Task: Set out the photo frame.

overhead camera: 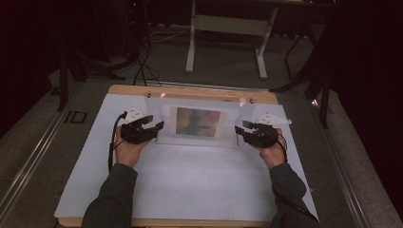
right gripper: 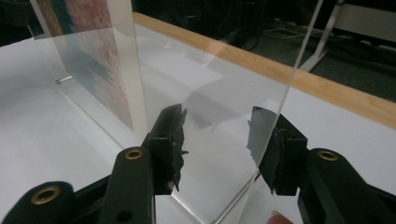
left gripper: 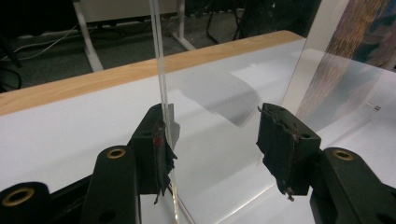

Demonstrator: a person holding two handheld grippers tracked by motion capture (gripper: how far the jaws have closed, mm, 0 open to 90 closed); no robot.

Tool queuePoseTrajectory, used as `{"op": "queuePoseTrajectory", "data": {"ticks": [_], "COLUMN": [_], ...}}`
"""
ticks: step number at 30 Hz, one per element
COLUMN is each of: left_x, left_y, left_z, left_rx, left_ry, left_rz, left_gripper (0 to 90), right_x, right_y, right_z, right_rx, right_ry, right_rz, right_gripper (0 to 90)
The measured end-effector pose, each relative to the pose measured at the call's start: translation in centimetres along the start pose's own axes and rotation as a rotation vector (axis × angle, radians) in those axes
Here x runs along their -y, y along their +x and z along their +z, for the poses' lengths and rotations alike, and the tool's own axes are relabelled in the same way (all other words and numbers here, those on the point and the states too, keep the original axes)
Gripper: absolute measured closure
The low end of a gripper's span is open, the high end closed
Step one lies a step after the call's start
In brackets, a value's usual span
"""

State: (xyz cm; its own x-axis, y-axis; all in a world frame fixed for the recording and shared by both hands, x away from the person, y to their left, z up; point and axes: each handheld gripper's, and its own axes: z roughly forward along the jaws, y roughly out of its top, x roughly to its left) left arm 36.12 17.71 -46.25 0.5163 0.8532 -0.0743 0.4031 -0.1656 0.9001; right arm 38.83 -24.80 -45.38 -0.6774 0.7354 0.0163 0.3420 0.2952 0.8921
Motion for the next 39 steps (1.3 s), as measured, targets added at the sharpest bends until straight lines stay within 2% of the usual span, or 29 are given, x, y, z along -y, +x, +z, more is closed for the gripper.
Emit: {"op": "queuePoseTrajectory", "data": {"ticks": [6,10,18,25,29,33,39], "left_x": [0.4,0.8,0.9,1.1,1.1,1.1,0.7], "left_y": [-1.1,-1.3,-1.8,-1.8,-1.8,-1.6,-2.0], "left_z": [-1.1,-1.6,-2.4,-2.6,-2.3,-2.0,-2.1], "left_rx": [-0.005,-0.001,-0.004,0.006,-0.002,-0.004,-0.017], "left_ry": [0.024,0.041,0.074,0.065,0.058,0.045,0.065], "left_rz": [-0.002,-0.019,-0.016,-0.013,-0.03,-0.067,-0.081], "left_gripper": [46.2,46.1,46.0,45.9,45.7,45.1,45.1], "right_x": [0.7,0.9,1.7,1.8,1.7,1.7,1.8], "right_y": [0.5,1.0,1.6,2.0,1.9,1.6,1.2], "right_z": [-0.8,-1.2,-1.7,-2.1,-1.9,-1.6,-1.4], "right_rx": [-0.02,-0.024,-0.037,-0.038,-0.035,-0.035,-0.051], "right_ry": [0.014,0.022,0.026,0.035,0.037,0.028,0.021], "right_rz": [0.014,0.012,0.038,0.027,0.043,0.066,0.077], "right_gripper": [53.4,53.4,53.4,54.1,53.7,53.0,52.5]}}
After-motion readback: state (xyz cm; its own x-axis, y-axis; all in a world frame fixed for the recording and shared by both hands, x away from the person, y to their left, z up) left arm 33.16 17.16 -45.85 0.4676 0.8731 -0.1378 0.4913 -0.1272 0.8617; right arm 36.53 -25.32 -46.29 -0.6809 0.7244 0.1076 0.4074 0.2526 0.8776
